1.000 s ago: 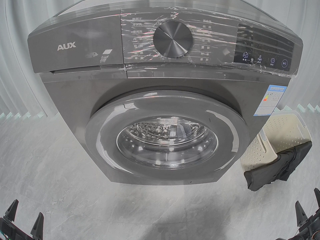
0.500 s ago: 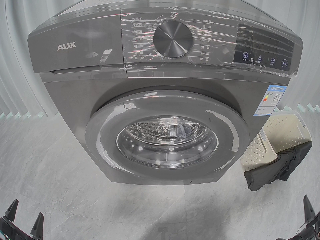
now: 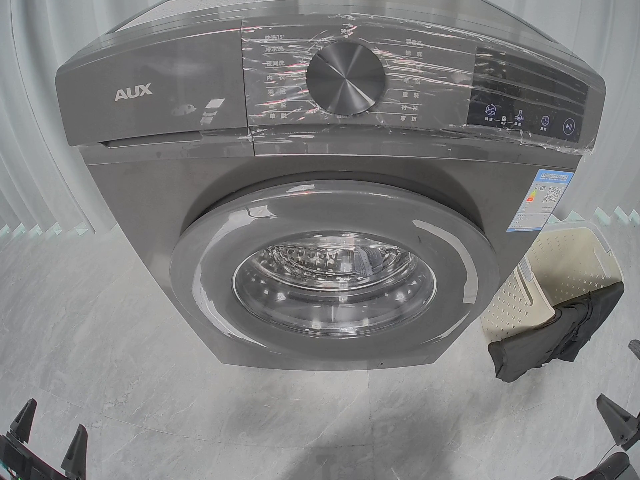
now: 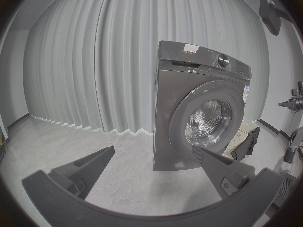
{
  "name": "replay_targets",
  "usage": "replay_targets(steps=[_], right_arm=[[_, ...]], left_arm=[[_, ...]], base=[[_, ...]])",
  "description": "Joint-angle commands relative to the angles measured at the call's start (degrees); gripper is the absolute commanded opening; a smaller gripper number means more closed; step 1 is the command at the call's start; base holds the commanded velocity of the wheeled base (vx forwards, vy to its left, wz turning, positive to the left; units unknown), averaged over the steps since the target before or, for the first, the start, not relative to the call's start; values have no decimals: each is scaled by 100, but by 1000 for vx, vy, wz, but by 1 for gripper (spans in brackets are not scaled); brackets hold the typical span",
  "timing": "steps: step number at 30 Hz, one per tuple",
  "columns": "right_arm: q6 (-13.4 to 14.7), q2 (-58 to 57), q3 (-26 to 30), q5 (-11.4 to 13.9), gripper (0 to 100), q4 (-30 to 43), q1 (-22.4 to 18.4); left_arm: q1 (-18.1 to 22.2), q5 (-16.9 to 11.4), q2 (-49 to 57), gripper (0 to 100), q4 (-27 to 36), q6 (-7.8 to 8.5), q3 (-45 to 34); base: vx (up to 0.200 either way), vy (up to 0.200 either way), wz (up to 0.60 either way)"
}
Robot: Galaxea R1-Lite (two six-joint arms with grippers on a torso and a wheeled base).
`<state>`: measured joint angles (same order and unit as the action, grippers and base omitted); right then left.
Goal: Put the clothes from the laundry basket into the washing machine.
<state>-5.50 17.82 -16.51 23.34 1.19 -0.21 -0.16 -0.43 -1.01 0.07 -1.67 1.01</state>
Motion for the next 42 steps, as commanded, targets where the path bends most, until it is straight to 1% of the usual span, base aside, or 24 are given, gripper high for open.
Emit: replay_targets(steps=[1, 2, 3, 4, 5, 8, 9, 10, 11, 13, 15, 16, 17, 18, 19, 22, 25, 26, 27, 42], right_arm=[[-127, 2612, 192, 663, 100, -1077, 601], [-101, 2744, 192, 645, 100, -1209, 662], [-39, 3008, 183, 557, 100, -1438, 750], [-39, 3008, 183, 557, 100, -1438, 750], [163, 3412, 156, 311, 100, -1772, 873], [559, 3860, 69, -23, 100, -2176, 1401], [664, 3939, 42, -120, 100, -2238, 1488], [928, 4115, -19, -392, 100, -2387, 1717], [1042, 4194, -54, -524, 100, -2457, 1840], [1314, 4449, -142, -902, 100, -2668, 2218], [1508, 4713, -221, -1253, 100, -2888, 2447], [1561, 4845, -257, -1403, 100, -3011, 2517], [1561, 4845, -257, -1403, 100, -3011, 2517], [1631, 5170, -292, -1649, 100, -3336, 2622], [1622, 5311, -301, -1702, 100, -3503, 2631], [1552, 5627, -309, -1728, 100, -3969, 2578], [1552, 5627, -309, -1728, 100, -3969, 2578], [1534, 5996, -371, -1869, 100, -4496, 2578], [1534, 6075, -388, -1877, 100, -4558, 2587], [1534, 6418, -740, -1834, 100, -4611, 2570]], left_arm=[[-2, -1, 101, 100, 1, 0, -84], [-2, -1, 101, 100, 1, 0, -84], [-2, -1, 101, 100, 1, 0, -84], [-2, -1, 101, 100, 1, 0, -84], [-2, -10, 101, 100, 1, 0, -84], [-2, -10, 101, 100, 1, 0, -84], [-2, -10, 101, 100, 1, 0, -84], [-2, -10, 101, 100, 1, 0, -84], [-2, -1, 101, 100, 1, 0, -84], [-2, -10, 101, 100, 1, -9, -84], [-2, -1, 101, 100, 1, 0, -84], [-2, -1, 101, 100, 1, 0, -84], [-2, -1, 101, 100, 1, 0, -84], [-2, -1, 101, 100, 1, -9, -84], [-2, -1, 101, 100, 1, -9, -84], [-2, -1, 101, 100, 1, -9, -84], [-2, -1, 101, 100, 1, -9, -84], [-2, -1, 101, 100, 1, -9, -84], [-2, -1, 101, 100, 1, -9, -84], [-2, -1, 101, 100, 1, -9, -84]], base=[[0, 0, 0], [0, 0, 0], [0, 0, 0], [0, 0, 0], [0, 0, 0], [0, 0, 0], [0, 0, 0], [0, 0, 0], [0, 0, 0], [0, 0, 0], [0, 0, 0], [0, 0, 0], [0, 0, 0], [0, 0, 0], [0, 0, 0], [0, 0, 0], [0, 0, 0], [0, 0, 0], [0, 0, 0], [0, 0, 0]])
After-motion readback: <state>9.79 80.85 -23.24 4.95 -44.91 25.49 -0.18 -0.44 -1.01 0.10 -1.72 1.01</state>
